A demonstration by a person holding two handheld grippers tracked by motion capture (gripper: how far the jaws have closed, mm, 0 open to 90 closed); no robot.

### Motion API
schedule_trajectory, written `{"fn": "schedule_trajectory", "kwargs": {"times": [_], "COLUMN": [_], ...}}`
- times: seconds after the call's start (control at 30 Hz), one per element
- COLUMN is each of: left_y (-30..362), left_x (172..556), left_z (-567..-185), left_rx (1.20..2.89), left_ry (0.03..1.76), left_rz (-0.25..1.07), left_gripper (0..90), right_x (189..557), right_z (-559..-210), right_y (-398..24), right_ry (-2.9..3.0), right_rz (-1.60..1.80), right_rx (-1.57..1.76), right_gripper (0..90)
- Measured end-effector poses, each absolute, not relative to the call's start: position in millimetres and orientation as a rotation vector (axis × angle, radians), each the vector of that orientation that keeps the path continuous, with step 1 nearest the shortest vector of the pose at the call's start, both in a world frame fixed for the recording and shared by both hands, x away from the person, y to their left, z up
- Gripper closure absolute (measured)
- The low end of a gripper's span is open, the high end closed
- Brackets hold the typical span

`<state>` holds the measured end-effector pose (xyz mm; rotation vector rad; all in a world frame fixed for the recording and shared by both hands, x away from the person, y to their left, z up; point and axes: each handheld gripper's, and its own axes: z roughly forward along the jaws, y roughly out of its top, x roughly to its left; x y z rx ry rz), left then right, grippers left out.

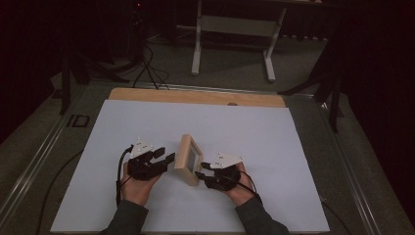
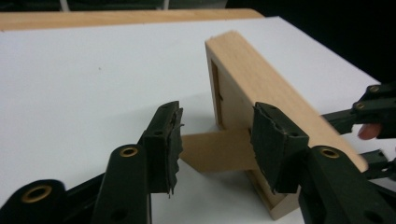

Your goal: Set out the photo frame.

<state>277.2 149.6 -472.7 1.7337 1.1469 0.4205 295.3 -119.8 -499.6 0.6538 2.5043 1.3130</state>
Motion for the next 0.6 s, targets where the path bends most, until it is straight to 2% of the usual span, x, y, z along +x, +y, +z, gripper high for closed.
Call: {"fn": "schedule_trajectory", "kwargs": {"times": [0.1, 0.4, 0.6], "left_y": [150, 143, 133], "left_x": [274, 266, 262], "left_z": [-467, -454, -451], "left_rx": [1.720, 1.718, 1.735], "left_ry": [1.137, 1.094, 1.065], "left_rz": [0.429, 0.438, 0.423], "left_gripper": [49.5, 34.3, 29.2], "right_x": [296, 299, 300], "right_z": [-499, -497, -494], "right_y": [-121, -124, -128], "right_ry": [2.499, 2.476, 2.462], "right_rz": [1.313, 1.320, 1.331], "right_rx": [0.664, 0.698, 0.705], "right_gripper": [56.1, 52.4, 51.7]}}
